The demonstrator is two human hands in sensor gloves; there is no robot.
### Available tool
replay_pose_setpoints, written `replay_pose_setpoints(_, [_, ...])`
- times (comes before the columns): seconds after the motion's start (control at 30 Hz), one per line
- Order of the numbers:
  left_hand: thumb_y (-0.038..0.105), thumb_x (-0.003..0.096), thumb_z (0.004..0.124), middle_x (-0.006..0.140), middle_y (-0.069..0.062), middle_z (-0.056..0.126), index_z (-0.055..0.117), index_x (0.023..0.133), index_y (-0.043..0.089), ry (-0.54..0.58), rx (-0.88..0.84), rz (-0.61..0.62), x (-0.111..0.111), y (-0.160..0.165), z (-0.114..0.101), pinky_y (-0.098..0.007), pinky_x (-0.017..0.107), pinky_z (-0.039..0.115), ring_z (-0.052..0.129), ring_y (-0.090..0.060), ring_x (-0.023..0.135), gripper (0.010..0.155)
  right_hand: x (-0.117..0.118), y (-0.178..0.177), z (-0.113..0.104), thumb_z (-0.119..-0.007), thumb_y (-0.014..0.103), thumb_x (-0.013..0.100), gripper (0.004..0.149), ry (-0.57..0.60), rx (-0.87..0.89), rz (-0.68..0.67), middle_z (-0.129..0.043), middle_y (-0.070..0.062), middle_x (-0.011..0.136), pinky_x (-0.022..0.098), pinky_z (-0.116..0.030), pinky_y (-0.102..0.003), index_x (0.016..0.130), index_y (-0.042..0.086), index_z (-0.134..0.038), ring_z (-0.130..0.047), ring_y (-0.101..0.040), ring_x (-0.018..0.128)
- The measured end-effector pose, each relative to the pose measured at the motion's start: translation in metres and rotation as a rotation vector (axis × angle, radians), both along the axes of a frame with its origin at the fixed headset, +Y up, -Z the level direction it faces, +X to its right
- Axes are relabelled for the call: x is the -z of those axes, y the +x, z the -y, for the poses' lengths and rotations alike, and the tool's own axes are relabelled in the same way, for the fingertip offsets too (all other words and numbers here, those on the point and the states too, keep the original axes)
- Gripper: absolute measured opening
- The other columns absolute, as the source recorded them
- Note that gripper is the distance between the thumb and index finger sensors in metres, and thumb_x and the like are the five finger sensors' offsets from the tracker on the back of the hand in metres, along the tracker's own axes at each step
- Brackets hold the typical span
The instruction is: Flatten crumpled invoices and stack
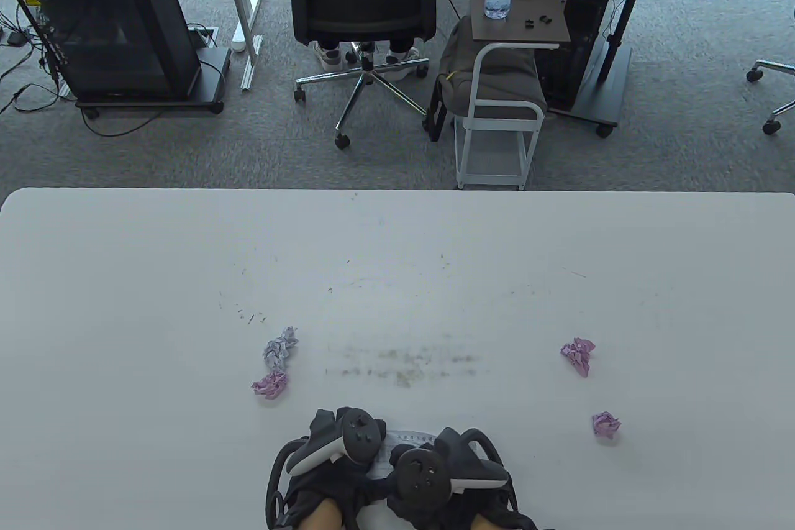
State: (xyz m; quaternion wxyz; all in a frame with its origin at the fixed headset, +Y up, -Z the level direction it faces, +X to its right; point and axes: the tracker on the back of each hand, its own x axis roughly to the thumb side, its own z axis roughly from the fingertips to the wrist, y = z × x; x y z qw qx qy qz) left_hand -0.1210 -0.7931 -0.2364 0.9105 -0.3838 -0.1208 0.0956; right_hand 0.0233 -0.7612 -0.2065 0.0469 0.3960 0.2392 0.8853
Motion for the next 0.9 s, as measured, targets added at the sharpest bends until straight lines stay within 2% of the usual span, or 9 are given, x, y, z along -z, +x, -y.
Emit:
replay_pose_setpoints(0.07, [0.053,0.056,0.069,0.103,-0.015,-0.016,0.009,0.108,0.032,-0.001,0.002,-0.001,0.0,0.0,0.0,-0.072,0.062,0.015,-0.013,-0.058,0.09,0.082,0.0,0.002,-0.001,-0.07,0.042,0.059,0.043,0.004,0.007,0.014,-0.055,-0.021,0.108,0.054,-0.075,-0.061,0.091,0.014,-0.065,-0.065,-0.045,0.088])
replay_pose_setpoints(0.17, [0.054,0.0556,0.069,0.103,-0.015,-0.016,0.009,0.108,0.032,-0.006,0.001,-0.004,0.0,0.0,0.0,-0.072,0.062,0.014,-0.014,-0.058,0.09,0.083,0.005,0.008,0.0,-0.07,0.045,0.06,0.046,-0.095,0.024,0.085,-0.057,-0.02,0.107,0.055,-0.072,-0.061,0.093,0.014,-0.068,-0.064,-0.044,0.088])
replay_pose_setpoints(0.23, [0.054,0.0555,0.069,0.103,-0.015,-0.016,0.009,0.108,0.032,-0.006,0.0,-0.004,-0.001,0.0,0.0,-0.072,0.062,0.014,-0.014,-0.058,0.09,0.083,0.008,0.012,0.0,-0.07,0.046,0.06,0.045,-0.106,-0.007,0.11,-0.06,-0.017,0.105,0.056,-0.071,-0.06,0.092,0.015,-0.072,-0.065,-0.042,0.086])
replay_pose_setpoints(0.57, [0.054,0.0553,0.069,0.103,-0.014,-0.016,0.009,0.108,0.033,-0.008,0.001,-0.006,-0.001,0.0,0.0,-0.071,0.062,0.014,-0.014,-0.058,0.09,0.083,0.024,0.044,0.001,-0.07,0.048,0.06,0.038,-0.194,-0.068,0.337,-0.083,-0.011,0.084,0.049,-0.077,-0.06,0.076,0.018,-0.086,-0.086,-0.037,0.067])
replay_pose_setpoints(0.73, [0.054,0.0553,0.069,0.103,-0.014,-0.016,0.008,0.108,0.032,-0.007,0.001,-0.005,-0.001,0.0,0.0,-0.072,0.062,0.014,-0.014,-0.058,0.09,0.083,0.028,0.064,0.005,-0.07,0.048,0.06,0.037,-0.227,-0.179,0.47,-0.088,-0.008,0.072,0.048,-0.076,-0.063,0.067,0.018,-0.09,-0.09,-0.036,0.06])
replay_pose_setpoints(0.9, [0.054,0.0554,0.069,0.102,-0.015,-0.016,0.008,0.108,0.032,-0.007,-0.001,-0.003,-0.001,0.0,0.0,-0.072,0.061,0.014,-0.014,-0.058,0.089,0.083,0.032,0.083,0.006,-0.07,0.048,0.06,0.038,-0.236,-0.183,0.542,-0.091,-0.009,0.066,0.046,-0.079,-0.062,0.063,0.018,-0.091,-0.093,-0.035,0.055])
